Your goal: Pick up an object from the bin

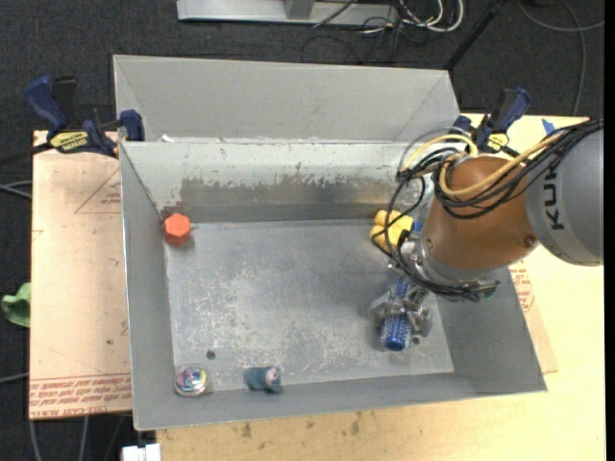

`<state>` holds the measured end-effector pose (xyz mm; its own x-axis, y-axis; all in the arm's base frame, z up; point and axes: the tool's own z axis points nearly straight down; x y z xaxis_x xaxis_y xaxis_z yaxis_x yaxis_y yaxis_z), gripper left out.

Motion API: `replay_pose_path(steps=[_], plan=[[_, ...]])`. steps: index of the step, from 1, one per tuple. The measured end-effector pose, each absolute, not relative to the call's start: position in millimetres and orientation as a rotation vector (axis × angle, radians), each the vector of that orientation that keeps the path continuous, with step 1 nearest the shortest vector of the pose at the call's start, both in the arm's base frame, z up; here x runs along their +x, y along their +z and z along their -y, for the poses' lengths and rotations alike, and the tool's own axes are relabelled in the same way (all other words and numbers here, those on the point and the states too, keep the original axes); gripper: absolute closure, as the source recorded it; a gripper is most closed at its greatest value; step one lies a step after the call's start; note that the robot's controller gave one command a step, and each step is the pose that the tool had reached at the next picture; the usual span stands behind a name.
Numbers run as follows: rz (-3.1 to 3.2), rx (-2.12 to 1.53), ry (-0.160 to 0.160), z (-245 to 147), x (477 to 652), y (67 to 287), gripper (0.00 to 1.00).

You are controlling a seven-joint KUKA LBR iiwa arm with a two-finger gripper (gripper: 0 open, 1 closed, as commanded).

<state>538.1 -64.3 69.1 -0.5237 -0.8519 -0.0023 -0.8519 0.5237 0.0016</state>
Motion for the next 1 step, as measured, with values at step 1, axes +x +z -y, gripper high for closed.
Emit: replay_pose_path(steps=[1], plan=[[-2.692,-1.604,-0.010,131.7,587.2,239.5,1.00]])
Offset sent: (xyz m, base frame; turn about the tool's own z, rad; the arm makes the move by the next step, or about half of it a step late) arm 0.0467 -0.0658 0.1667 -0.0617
